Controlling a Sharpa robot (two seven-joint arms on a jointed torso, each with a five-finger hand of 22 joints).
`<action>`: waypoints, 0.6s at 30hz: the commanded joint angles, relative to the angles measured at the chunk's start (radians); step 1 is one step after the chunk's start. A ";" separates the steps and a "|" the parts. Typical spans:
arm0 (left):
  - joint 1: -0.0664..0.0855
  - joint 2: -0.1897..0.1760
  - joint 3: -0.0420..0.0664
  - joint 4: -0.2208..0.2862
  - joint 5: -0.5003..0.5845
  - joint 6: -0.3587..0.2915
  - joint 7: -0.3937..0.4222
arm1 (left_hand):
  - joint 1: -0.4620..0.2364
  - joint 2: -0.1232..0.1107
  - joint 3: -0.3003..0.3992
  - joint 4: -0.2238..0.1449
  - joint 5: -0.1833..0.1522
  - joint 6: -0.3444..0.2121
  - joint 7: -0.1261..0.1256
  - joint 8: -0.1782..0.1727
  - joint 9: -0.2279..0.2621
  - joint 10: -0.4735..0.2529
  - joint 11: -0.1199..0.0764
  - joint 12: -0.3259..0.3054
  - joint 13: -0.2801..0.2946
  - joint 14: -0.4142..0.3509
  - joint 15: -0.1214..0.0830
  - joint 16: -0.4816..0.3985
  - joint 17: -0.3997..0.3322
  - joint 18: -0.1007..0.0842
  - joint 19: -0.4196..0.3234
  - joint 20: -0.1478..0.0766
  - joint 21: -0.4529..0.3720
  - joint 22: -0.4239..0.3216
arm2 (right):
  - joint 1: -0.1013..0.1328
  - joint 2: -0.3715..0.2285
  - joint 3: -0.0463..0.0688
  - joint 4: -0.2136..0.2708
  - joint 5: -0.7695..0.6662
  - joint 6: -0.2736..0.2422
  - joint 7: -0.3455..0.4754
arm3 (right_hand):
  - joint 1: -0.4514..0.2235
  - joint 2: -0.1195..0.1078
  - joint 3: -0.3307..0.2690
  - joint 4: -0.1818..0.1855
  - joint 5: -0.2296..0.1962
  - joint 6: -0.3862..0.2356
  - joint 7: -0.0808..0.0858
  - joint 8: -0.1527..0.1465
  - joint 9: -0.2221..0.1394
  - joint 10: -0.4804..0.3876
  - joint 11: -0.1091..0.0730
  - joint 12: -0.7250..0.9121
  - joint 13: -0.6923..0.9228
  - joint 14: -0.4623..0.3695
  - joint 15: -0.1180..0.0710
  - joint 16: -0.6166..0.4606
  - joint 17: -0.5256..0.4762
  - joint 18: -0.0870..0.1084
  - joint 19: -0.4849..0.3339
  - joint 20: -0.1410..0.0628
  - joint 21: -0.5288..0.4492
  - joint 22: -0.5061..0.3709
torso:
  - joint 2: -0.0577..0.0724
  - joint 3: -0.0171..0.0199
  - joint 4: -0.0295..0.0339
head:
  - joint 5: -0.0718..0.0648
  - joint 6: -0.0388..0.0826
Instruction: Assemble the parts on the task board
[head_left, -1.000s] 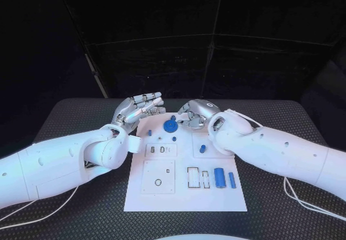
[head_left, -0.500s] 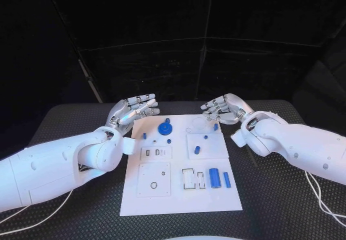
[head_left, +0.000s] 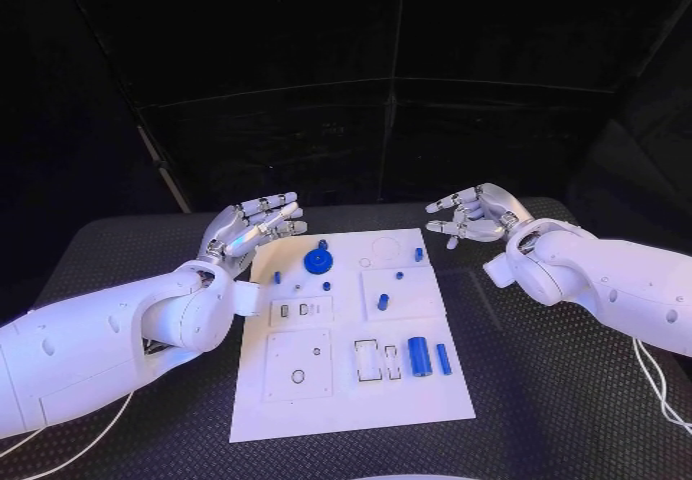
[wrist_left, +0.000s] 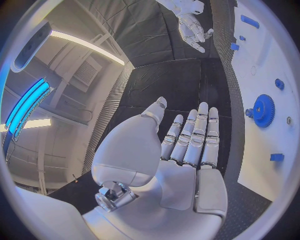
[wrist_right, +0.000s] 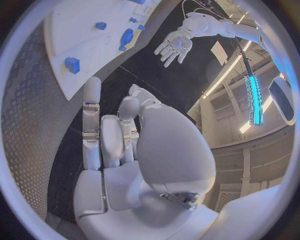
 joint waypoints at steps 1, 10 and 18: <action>0.001 0.004 0.001 -0.001 -0.006 0.014 0.002 | -0.004 0.006 -0.002 -0.007 0.001 -0.003 0.096 -0.005 0.000 -0.003 0.004 -0.005 -0.001 0.003 0.007 -0.006 -0.001 0.004 -0.008 -0.002 -0.007 -0.002 | 0.002 0.005 0.000 -0.032 -0.144 0.033 -0.060 | -0.004 0.021 -0.017 -0.004 0.007 -0.005 0.003 -0.001 -0.001 -0.059 0.013 0.090 0.097 0.106 0.014 0.098 0.286 -0.027 0.048 -0.003 0.181 0.215 | 0.002 -0.0004 0.0010 | -0.007 0.002; -0.001 0.011 0.001 -0.009 -0.006 0.018 0.001 | -0.004 0.006 -0.002 -0.007 0.001 -0.003 0.096 -0.005 0.000 -0.003 0.004 -0.006 -0.001 0.003 0.007 -0.007 -0.001 0.004 -0.008 -0.002 -0.007 -0.002 | 0.001 0.038 0.000 -0.080 -0.422 0.044 -0.135 | 0.002 0.053 -0.080 -0.026 0.009 -0.044 0.017 0.002 -0.001 0.050 0.036 0.492 0.515 0.106 0.033 0.098 0.286 -0.139 0.199 0.019 0.794 1.092 | 0.001 -0.0019 0.0039 | -0.016 -0.004; -0.002 0.017 0.001 -0.011 -0.006 0.021 0.000 | -0.003 0.006 -0.002 -0.007 0.001 -0.003 0.096 -0.005 0.000 -0.003 0.004 -0.006 -0.001 0.003 0.007 -0.007 -0.001 0.004 -0.009 -0.002 -0.007 -0.002 | 0.000 0.073 0.000 -0.096 -0.529 0.055 -0.174 | 0.000 0.062 -0.100 -0.033 0.004 -0.058 0.020 0.003 -0.001 0.090 0.042 0.549 0.580 0.106 0.038 0.098 0.286 -0.160 0.229 0.031 0.863 1.225 | 0.001 -0.0030 0.0040 | -0.017 -0.006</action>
